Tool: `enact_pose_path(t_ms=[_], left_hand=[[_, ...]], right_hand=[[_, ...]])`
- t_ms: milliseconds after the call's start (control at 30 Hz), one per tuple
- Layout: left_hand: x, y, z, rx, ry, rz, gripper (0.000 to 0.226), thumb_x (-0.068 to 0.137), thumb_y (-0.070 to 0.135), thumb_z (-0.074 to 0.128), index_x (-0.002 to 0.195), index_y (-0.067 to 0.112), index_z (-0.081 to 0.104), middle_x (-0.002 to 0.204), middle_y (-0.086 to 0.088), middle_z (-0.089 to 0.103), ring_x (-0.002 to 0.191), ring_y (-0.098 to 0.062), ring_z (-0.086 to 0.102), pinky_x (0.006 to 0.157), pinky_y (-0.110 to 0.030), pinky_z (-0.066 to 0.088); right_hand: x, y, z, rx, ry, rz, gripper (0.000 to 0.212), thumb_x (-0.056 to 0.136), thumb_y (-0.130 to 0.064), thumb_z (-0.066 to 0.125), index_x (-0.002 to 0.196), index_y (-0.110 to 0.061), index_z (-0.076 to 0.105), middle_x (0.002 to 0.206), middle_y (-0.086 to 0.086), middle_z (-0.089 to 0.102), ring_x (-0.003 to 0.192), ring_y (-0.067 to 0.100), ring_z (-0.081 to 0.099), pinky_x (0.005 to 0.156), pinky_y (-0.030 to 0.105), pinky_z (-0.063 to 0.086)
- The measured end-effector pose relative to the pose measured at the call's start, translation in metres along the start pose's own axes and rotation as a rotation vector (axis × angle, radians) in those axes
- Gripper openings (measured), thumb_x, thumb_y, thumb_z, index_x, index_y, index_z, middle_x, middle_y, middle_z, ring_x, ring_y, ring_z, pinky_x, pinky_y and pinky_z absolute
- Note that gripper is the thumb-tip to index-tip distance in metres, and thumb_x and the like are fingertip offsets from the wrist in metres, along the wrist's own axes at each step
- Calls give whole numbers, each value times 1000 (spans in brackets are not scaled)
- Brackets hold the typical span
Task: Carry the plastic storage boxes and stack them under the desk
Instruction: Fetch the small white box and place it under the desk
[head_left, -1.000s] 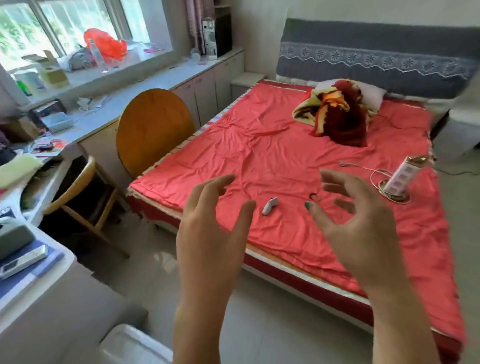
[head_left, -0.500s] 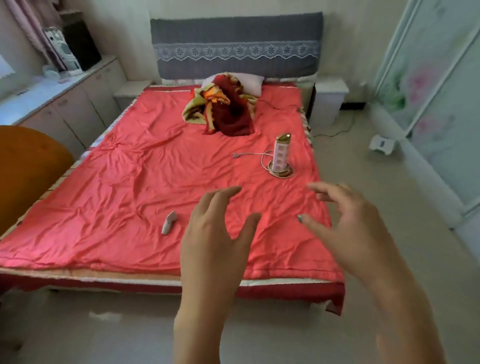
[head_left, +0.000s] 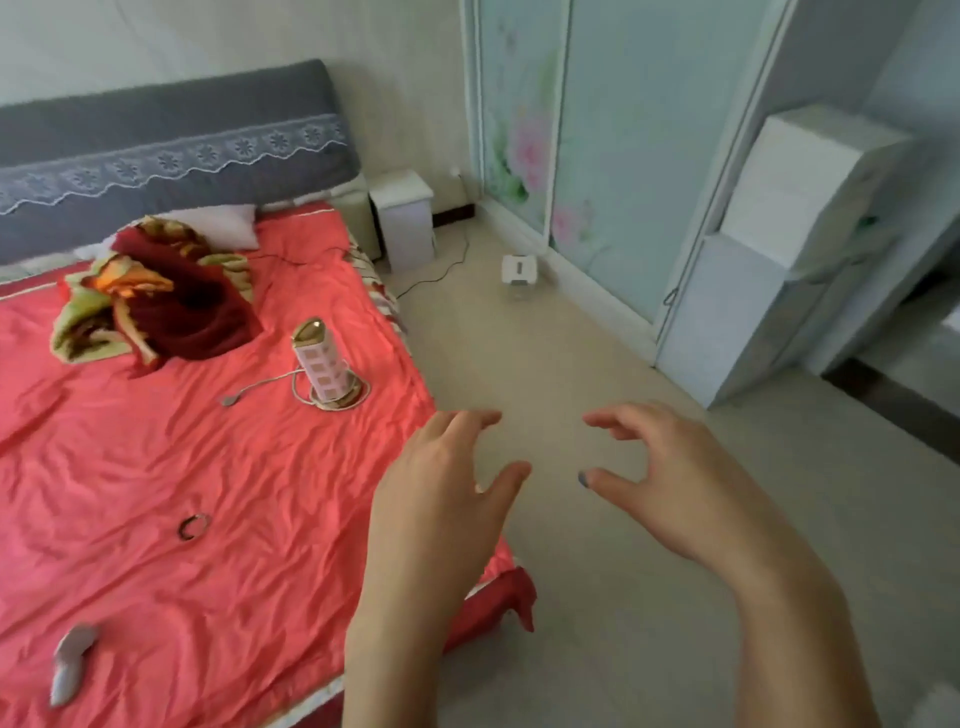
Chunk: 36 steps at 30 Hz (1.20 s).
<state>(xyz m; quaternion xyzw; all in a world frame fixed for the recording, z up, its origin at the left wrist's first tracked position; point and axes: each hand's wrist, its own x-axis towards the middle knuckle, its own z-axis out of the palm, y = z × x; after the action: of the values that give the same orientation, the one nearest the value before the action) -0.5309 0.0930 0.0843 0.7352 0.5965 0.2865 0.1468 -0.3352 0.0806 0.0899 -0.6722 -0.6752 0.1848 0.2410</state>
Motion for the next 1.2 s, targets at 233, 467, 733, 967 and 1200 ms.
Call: enact_pose_path(t_ms=[233, 467, 733, 967, 1200], left_hand=[[47, 60, 62, -52, -172, 207, 43, 79, 49, 66, 120, 37, 56, 117, 19, 58, 107, -6, 57, 80, -30, 46], [105, 101, 117, -83, -250, 319, 42, 80, 53, 65, 119, 42, 54, 120, 23, 54, 107, -2, 57, 73, -27, 42], [205, 128, 165, -90, -254, 346, 42, 81, 52, 63, 121, 41, 53, 120, 23, 53, 107, -3, 56, 72, -27, 43], [307, 150, 205, -99, -227, 343, 42, 82, 51, 63, 121, 39, 53, 119, 21, 55, 107, -5, 56, 73, -26, 42], [372, 142, 224, -52, -249, 307, 43, 84, 53, 60, 124, 40, 51, 123, 22, 53, 110, -4, 54, 77, -26, 46]], right_hand=[[-14, 69, -46, -22, 143, 219, 46, 77, -37, 74, 120, -39, 57, 107, -24, 52, 97, -11, 45, 74, 2, 29], [8, 121, -74, -55, 217, 339, 48, 77, -36, 75, 122, -34, 57, 114, -20, 53, 111, -1, 51, 83, 17, 32], [91, 172, -109, -96, 256, 382, 48, 78, -39, 72, 123, -36, 56, 114, -21, 50, 111, -1, 50, 81, 16, 32], [195, 208, -136, -129, 256, 365, 47, 79, -40, 70, 123, -39, 54, 119, -23, 50, 112, -2, 48, 82, 18, 32], [267, 233, -142, -104, 217, 353, 46, 79, -40, 71, 122, -39, 55, 108, -27, 43, 112, -1, 50, 81, 20, 34]])
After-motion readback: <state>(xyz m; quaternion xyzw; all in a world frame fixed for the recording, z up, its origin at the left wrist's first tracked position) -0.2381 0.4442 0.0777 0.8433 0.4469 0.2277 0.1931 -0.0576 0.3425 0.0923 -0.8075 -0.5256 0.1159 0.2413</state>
